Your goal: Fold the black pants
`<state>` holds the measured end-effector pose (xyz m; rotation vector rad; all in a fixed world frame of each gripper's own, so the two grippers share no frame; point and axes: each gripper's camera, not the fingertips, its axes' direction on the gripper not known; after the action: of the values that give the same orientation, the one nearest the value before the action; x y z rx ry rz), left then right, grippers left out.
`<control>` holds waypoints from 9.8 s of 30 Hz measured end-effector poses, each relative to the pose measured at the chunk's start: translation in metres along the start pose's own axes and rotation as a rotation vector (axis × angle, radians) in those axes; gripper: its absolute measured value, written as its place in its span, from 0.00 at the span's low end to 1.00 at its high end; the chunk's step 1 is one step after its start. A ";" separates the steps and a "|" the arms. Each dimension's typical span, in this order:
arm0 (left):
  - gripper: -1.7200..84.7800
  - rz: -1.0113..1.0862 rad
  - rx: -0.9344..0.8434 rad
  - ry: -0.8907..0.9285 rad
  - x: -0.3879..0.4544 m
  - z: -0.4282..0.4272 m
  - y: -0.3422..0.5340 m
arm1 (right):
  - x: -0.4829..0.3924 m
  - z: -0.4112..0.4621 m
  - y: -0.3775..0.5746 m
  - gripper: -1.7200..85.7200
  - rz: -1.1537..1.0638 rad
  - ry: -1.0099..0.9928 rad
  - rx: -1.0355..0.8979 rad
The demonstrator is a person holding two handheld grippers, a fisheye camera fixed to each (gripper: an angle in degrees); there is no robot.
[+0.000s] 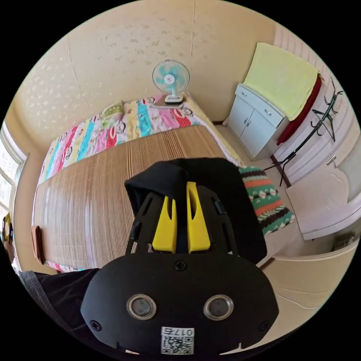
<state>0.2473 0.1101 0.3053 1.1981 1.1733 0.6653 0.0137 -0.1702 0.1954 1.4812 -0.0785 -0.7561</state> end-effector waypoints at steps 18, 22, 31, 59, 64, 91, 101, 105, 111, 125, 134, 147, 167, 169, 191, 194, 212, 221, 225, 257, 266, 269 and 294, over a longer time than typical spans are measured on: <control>0.05 0.432 -0.396 -0.147 0.049 0.072 0.039 | -0.059 -0.227 0.095 0.08 -0.215 -0.318 0.761; 0.10 0.497 -0.509 -0.219 0.057 0.083 0.047 | -0.107 -0.243 0.120 0.08 -0.269 -0.453 0.761; 0.29 0.062 -0.835 0.165 0.013 0.112 0.060 | -0.273 -0.228 0.174 0.08 -0.402 -0.622 0.631; 0.06 1.129 -0.291 0.172 0.237 -0.114 0.123 | -0.452 -0.080 0.474 0.18 -0.643 -0.823 0.279; 0.07 1.138 -0.475 0.106 0.216 -0.065 0.172 | -0.522 -0.072 0.483 0.21 -0.760 -0.582 0.277; 0.25 1.709 -0.017 -0.739 0.161 -0.107 0.338 | -0.468 -0.313 0.423 0.08 -0.635 -0.493 0.729; 0.12 2.001 0.379 -0.394 0.284 -0.150 0.412 | -0.371 -0.373 0.380 0.09 -0.489 -0.388 0.806; 0.02 1.728 0.297 0.008 0.351 -0.187 0.373 | -0.320 -0.378 0.360 0.09 -0.463 -0.433 0.833; 0.01 1.471 0.266 0.380 0.420 -0.215 0.320 | -0.225 -0.390 0.323 0.09 -0.566 -0.768 0.890; 0.01 1.433 0.532 0.165 0.506 -0.134 0.223 | -0.189 -0.212 0.019 0.06 -0.432 -0.716 0.486; 0.01 1.013 0.353 -0.647 0.509 0.116 -0.156 | -0.234 0.211 -0.271 0.08 -0.315 -0.560 -0.066; 0.09 0.528 -0.207 -1.407 0.074 -0.007 -0.267 | -0.204 0.459 0.015 0.09 -0.439 -0.645 -0.865; 0.02 0.219 -0.412 -1.489 -0.003 -0.079 -0.243 | -0.114 0.384 -0.069 0.10 -0.402 -0.465 -0.797; 0.01 0.182 -0.419 -1.439 -0.002 -0.093 -0.253 | -0.058 0.378 -0.086 0.11 -0.334 -0.328 -0.739; 0.07 0.546 -0.607 -1.377 0.029 -0.019 -0.315 | 0.099 0.277 -0.085 0.05 0.024 -0.426 -0.808; 0.06 0.453 -0.638 -1.423 -0.010 -0.030 -0.311 | 0.167 0.270 -0.082 0.09 0.109 -0.186 -0.814; 0.02 0.258 -0.879 -1.308 -0.043 -0.065 -0.303 | 0.238 0.196 -0.033 0.07 0.115 -0.418 -0.878; 0.11 0.539 -0.878 -0.850 0.057 0.001 -0.256 | 0.165 0.078 -0.049 0.06 -0.024 -0.871 -0.710; 0.18 0.524 -0.971 -0.717 0.069 0.057 -0.231 | 0.120 0.062 -0.057 0.06 -0.143 -1.032 -0.703; 0.06 0.440 -0.644 -0.880 0.041 0.005 -0.110 | -0.028 0.420 -0.327 0.06 -0.294 -0.460 -0.483; 0.05 0.366 -0.408 -0.741 0.088 -0.174 -0.124 | -0.218 0.302 -0.300 0.05 -0.703 -0.620 -0.230; 0.05 0.371 -0.290 -0.795 0.104 -0.237 -0.141 | -0.281 0.317 -0.290 0.05 -0.679 -0.711 -0.298; 0.02 0.347 -0.619 -1.030 0.090 -0.353 -0.269 | -0.056 0.416 0.097 0.11 -0.016 -1.043 -1.021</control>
<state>-0.1007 0.2358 0.0453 0.9787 -0.1130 0.4881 -0.1931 -0.5098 0.3608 0.0360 -0.3984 -1.2593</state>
